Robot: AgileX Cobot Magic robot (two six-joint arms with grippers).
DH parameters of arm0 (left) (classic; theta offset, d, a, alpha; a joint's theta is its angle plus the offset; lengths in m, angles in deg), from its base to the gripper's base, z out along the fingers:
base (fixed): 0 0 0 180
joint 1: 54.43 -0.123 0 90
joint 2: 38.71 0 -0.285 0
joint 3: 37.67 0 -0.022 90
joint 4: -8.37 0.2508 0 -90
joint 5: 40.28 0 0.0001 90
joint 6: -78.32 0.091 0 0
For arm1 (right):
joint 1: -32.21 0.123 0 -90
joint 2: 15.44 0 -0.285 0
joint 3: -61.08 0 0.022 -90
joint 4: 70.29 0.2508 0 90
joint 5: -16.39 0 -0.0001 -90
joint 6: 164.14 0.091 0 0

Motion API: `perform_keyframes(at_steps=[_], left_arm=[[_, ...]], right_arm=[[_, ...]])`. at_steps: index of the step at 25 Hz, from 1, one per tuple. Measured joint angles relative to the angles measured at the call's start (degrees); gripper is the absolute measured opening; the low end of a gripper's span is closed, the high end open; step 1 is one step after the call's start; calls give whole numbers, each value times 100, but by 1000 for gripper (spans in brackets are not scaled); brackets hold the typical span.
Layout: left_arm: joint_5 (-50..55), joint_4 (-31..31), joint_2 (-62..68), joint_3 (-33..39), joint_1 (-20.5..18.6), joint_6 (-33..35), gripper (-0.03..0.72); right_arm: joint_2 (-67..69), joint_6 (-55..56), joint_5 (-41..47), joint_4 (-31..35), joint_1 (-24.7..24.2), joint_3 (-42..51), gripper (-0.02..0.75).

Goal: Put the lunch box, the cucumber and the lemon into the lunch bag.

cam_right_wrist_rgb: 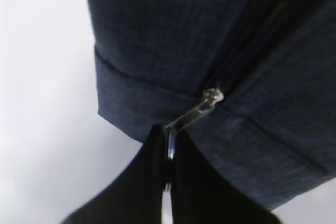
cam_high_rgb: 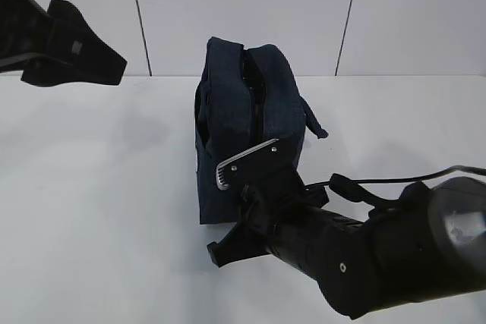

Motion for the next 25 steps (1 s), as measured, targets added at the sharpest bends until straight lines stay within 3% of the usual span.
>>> perform_keyframes(at_steps=[11, 25], left_arm=[[11, 0, 0, 0, 0, 0, 403], [21, 0, 0, 0, 0, 0, 403]], right_arm=[[-205, -245, 435, 414, 0, 0, 20], [-1286, -2992, 1368, 2718, 0, 0, 20]])
